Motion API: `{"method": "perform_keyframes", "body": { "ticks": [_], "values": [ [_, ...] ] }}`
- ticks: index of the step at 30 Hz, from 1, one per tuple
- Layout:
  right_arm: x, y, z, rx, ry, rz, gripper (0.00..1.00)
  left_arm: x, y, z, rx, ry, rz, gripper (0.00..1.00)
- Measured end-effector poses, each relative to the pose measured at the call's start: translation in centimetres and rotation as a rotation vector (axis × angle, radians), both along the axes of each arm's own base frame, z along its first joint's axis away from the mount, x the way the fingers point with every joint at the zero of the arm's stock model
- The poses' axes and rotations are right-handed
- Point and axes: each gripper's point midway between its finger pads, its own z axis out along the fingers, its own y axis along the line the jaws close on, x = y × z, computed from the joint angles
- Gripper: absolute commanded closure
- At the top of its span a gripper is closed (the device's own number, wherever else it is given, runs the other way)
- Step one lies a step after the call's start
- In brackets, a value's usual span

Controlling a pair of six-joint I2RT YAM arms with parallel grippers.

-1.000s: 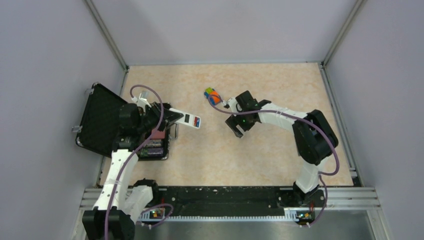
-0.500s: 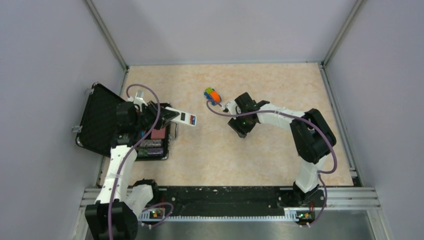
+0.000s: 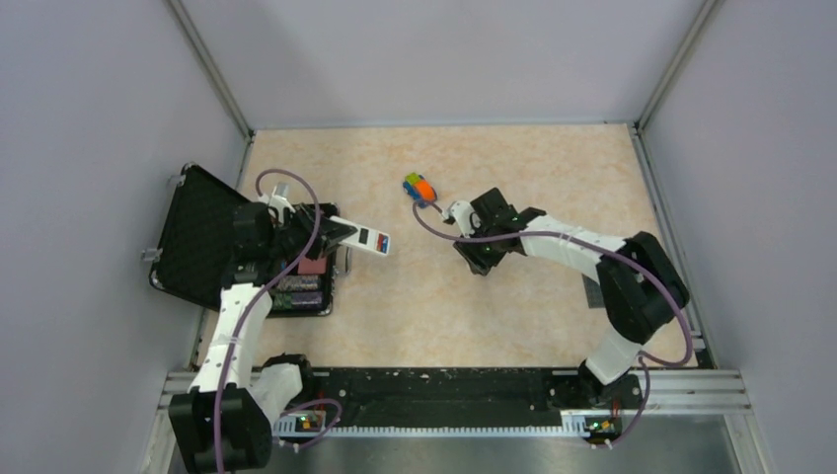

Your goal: Load the batteries into the remote control

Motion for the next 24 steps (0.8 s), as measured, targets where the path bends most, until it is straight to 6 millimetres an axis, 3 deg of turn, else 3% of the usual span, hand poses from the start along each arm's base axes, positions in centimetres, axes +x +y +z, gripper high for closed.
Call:
{"method": "perform_keyframes", "body": {
  "ticks": [5, 10, 16, 24],
  "values": [
    [-1.8, 3.0, 6.1, 0.161, -0.1, 0.068, 0.63, -0.7, -0.5, -1.8, -0.013, 0.042, -0.047, 1.0],
    [-6.4, 8.0, 11.2, 0.306, -0.179, 0.238, 0.62, -1.3, -1.4, -2.6, -0.026, 0.061, -0.112, 1.0],
    [-9.9, 10.6, 12.1, 0.359, -0.15, 0.312, 0.61, -2.3, -3.0, -2.5, -0.006, 0.024, -0.209, 1.0],
    [-11.1, 14.5, 14.1, 0.39, -0.174, 0.345, 0.61, -4.5, -5.5, -3.6, 0.066, 0.004, -0.335, 1.0]
  ]
}}
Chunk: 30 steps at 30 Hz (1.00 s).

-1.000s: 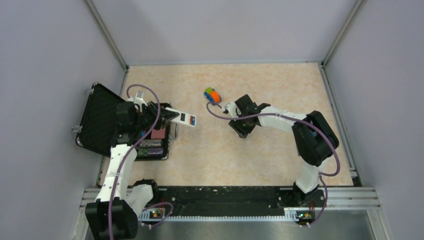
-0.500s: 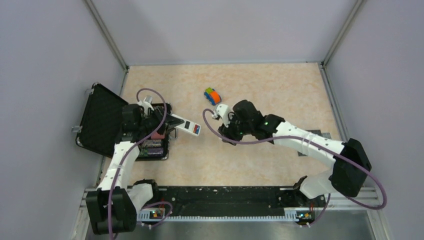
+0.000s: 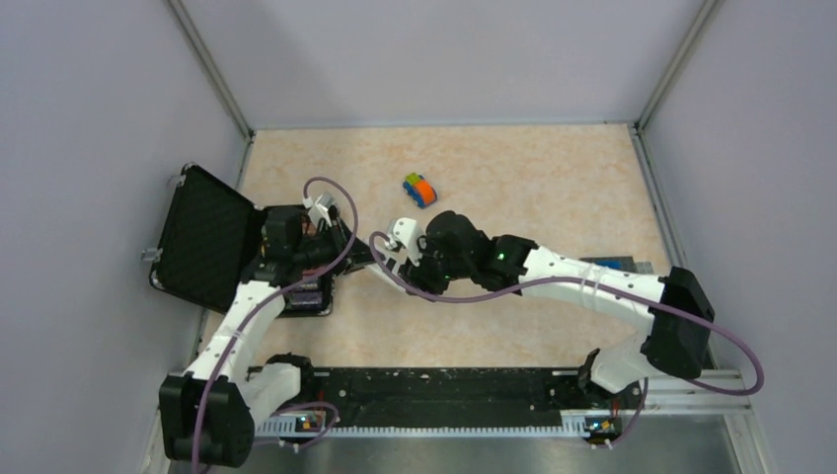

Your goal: Load the batteries into the remote control

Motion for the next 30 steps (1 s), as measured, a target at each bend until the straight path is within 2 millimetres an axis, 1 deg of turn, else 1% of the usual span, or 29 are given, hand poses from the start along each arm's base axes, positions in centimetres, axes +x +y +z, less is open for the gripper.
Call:
{"method": "perform_keyframes", "body": {
  "ticks": [2, 6, 10, 13, 20, 30],
  "values": [
    [0.1, 0.6, 0.1, 0.002, 0.001, -0.016, 0.61, -0.2, -0.3, 0.2, 0.004, -0.019, -0.006, 1.0],
    [0.4, 1.2, -0.2, -0.003, 0.009, -0.054, 0.61, -0.3, -0.1, 0.6, 0.011, -0.062, 0.009, 1.0],
    [0.7, 1.5, -0.6, -0.007, 0.026, -0.091, 0.6, -0.3, 0.1, 1.0, 0.024, -0.1, 0.019, 1.0],
    [1.0, 1.8, -0.5, -0.001, 0.037, -0.114, 0.6, -0.2, 0.2, 1.2, 0.032, -0.12, 0.028, 1.0],
    [1.3, 2.0, 0.0, 0.018, 0.051, -0.164, 0.59, -0.3, 0.3, 1.5, 0.044, -0.159, 0.026, 1.0],
    [1.2, 1.7, -0.2, 0.008, 0.068, -0.184, 0.59, -0.1, 0.5, 1.3, 0.064, -0.177, 0.025, 1.0]
  ]
}}
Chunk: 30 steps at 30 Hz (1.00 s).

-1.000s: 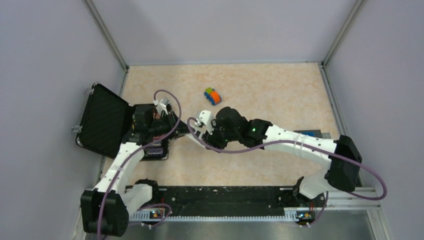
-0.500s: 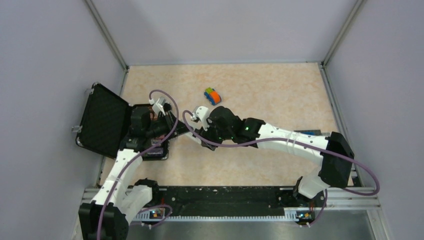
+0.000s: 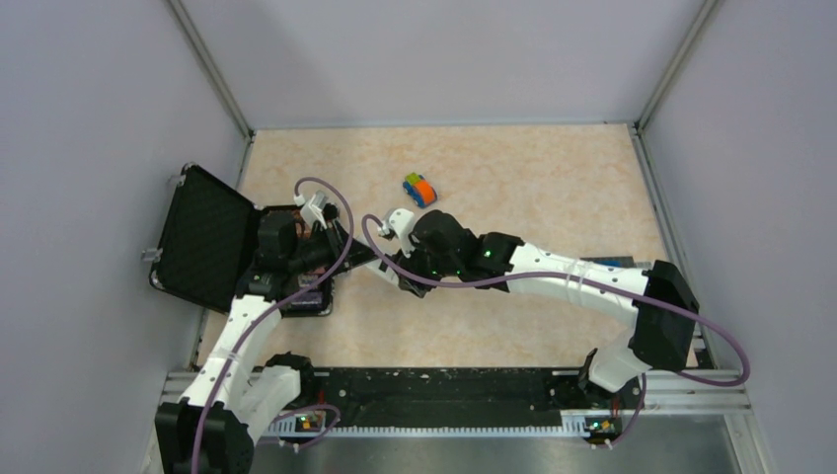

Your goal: Load the batteries into the remote control

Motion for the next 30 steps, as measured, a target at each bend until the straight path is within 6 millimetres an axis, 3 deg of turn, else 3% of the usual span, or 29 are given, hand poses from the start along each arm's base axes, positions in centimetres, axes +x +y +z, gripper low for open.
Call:
{"method": "perform_keyframes", "body": {
  "ticks": [30],
  "values": [
    [0.2, -0.4, -1.7, -0.056, 0.012, -0.017, 0.58, -0.9, -0.2, -0.4, 0.021, -0.024, -0.064, 1.0]
  ]
}}
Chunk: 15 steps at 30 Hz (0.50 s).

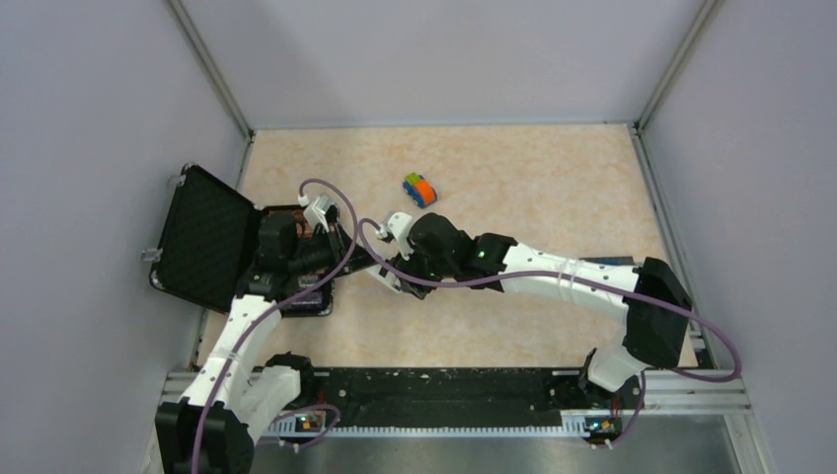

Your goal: Load the batteries into the remote control

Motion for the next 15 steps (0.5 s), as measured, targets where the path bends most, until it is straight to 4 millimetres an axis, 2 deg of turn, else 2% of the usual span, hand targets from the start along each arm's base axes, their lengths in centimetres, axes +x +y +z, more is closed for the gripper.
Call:
{"method": "perform_keyframes", "body": {
  "ticks": [15],
  "values": [
    [-0.47, 0.31, -0.28, 0.004, 0.02, 0.028, 0.58, 0.04, -0.05, -0.25, 0.001, 0.009, -0.006, 1.0]
  ]
}}
